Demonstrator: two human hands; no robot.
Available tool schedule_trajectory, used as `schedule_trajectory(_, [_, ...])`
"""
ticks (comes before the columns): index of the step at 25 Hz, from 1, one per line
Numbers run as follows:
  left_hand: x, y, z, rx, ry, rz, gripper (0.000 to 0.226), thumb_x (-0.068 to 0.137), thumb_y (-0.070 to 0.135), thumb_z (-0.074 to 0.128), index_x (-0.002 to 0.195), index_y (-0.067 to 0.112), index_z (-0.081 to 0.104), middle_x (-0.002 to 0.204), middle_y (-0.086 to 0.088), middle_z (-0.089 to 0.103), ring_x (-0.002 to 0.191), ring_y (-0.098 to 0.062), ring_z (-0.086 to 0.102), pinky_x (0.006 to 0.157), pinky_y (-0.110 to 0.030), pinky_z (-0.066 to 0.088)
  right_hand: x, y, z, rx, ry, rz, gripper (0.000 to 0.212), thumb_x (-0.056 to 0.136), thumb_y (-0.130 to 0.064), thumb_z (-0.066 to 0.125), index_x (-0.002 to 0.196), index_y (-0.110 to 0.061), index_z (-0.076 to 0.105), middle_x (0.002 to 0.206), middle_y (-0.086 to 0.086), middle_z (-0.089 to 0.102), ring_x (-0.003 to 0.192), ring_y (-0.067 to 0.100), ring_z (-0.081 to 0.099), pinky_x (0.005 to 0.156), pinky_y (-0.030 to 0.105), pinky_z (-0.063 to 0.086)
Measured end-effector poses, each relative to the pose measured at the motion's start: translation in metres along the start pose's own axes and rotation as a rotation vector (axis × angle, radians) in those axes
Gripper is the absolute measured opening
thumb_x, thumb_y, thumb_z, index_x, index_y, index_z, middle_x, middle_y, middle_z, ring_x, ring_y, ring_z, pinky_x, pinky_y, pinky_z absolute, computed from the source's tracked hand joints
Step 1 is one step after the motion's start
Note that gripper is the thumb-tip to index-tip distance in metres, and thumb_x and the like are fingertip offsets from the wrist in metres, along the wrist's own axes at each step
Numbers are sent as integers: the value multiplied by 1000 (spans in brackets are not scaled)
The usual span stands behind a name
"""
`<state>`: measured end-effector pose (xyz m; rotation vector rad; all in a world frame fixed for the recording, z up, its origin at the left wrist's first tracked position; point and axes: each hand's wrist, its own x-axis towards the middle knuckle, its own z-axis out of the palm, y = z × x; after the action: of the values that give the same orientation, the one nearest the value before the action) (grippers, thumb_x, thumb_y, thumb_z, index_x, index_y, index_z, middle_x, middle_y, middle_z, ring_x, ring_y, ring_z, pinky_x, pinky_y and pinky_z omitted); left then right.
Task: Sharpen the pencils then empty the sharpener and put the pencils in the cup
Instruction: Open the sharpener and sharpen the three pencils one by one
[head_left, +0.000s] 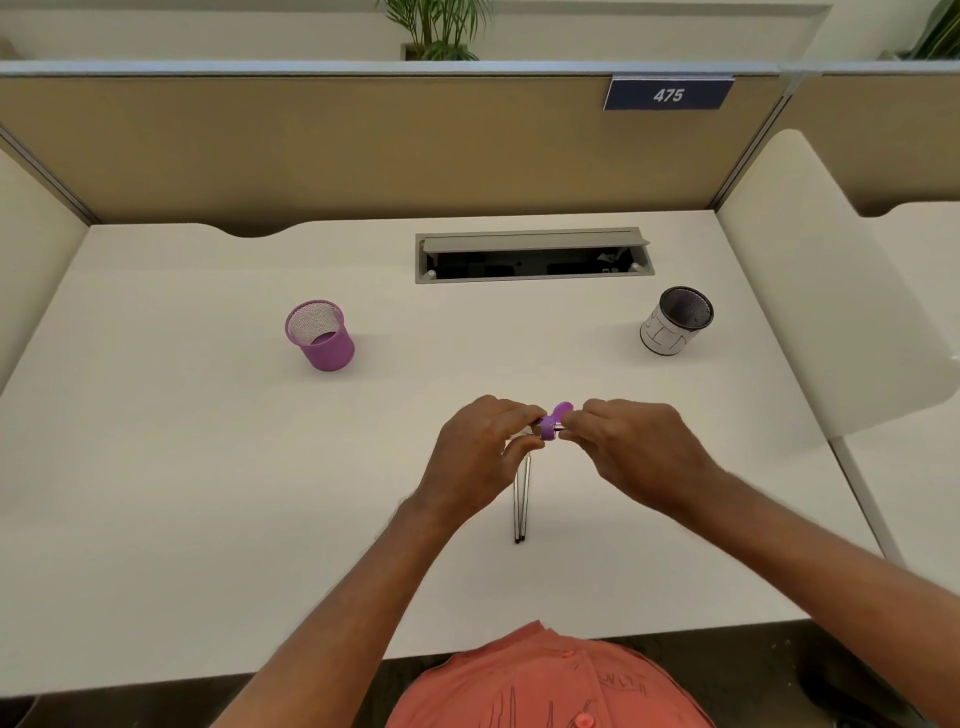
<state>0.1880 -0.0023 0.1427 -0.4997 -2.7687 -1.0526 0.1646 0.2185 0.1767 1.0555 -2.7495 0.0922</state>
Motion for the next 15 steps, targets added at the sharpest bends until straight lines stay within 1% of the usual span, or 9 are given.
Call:
schedule_trajectory(2, [0, -2, 0, 24, 26, 20, 21, 90, 22, 77, 111, 21, 74, 103, 10, 75, 88, -20, 63, 75, -38, 52, 13, 5, -3, 271, -254, 212, 22, 100, -42, 60, 86, -28, 71, 68, -5, 64, 58, 17, 57, 50, 31, 37])
schedule_trajectory(4, [-2, -1, 1, 37, 40, 43, 20, 90, 22, 77, 110, 20, 75, 103, 10, 75, 87, -20, 63, 75, -38, 52, 29, 18, -7, 651, -537, 400, 26, 99, -44, 60, 80, -31, 73, 61, -10, 62, 53, 8, 49, 53, 27, 35])
schedule_trajectory(6, [-3, 1, 2, 50, 67, 68, 20, 90, 22, 78, 109, 19, 74, 102, 9, 75, 85, -21, 63, 75, -38, 52, 42, 32, -13, 965, -733, 503, 28, 99, -41, 63, 80, -26, 77, 59, -10, 55, 52, 10, 39, 49, 22, 29])
schedule_trajectory(8, [-2, 1, 2, 61, 84, 92, 20, 89, 21, 79, 108, 18, 75, 101, 8, 75, 84, -22, 63, 74, -39, 51, 45, 38, -17, 1140, -862, 582, 33, 102, -42, 60, 86, -19, 78, 61, -6, 51, 51, 11, 32, 45, 21, 24])
schedule_trajectory(9, [-2, 1, 2, 63, 77, 99, 20, 89, 21, 79, 108, 18, 75, 101, 8, 75, 84, -22, 63, 74, -39, 51, 44, 38, -17, 1158, -883, 600, 36, 102, -43, 57, 88, -17, 79, 61, -5, 52, 51, 11, 32, 44, 20, 24])
schedule_trajectory(11, [-2, 0, 0, 55, 49, 89, 20, 90, 23, 78, 110, 20, 75, 102, 10, 75, 86, -21, 63, 76, -39, 51, 40, 30, -17, 1069, -838, 573, 36, 99, -49, 59, 89, -20, 77, 64, -5, 62, 51, 12, 37, 44, 21, 28])
schedule_trajectory(13, [-2, -1, -1, 42, 29, 78, 21, 91, 25, 77, 112, 22, 74, 104, 11, 74, 88, -20, 63, 77, -37, 51, 33, 23, -19, 878, -693, 509, 27, 90, -50, 71, 83, -24, 69, 79, -6, 72, 58, 12, 49, 48, 24, 38])
schedule_trajectory(14, [-2, -2, -2, 37, 23, 76, 22, 91, 25, 77, 113, 23, 74, 104, 12, 74, 89, -19, 62, 77, -36, 51, 29, 19, -20, 753, -583, 450, 24, 87, -46, 75, 81, -26, 63, 86, -6, 72, 64, 13, 55, 53, 28, 44])
schedule_trajectory(15, [-1, -2, -2, 31, 18, 70, 23, 91, 26, 76, 114, 23, 74, 104, 12, 74, 89, -18, 62, 76, -35, 51, 23, 15, -18, 619, -453, 366, 23, 87, -40, 76, 80, -28, 58, 88, -8, 70, 69, 16, 58, 56, 31, 46])
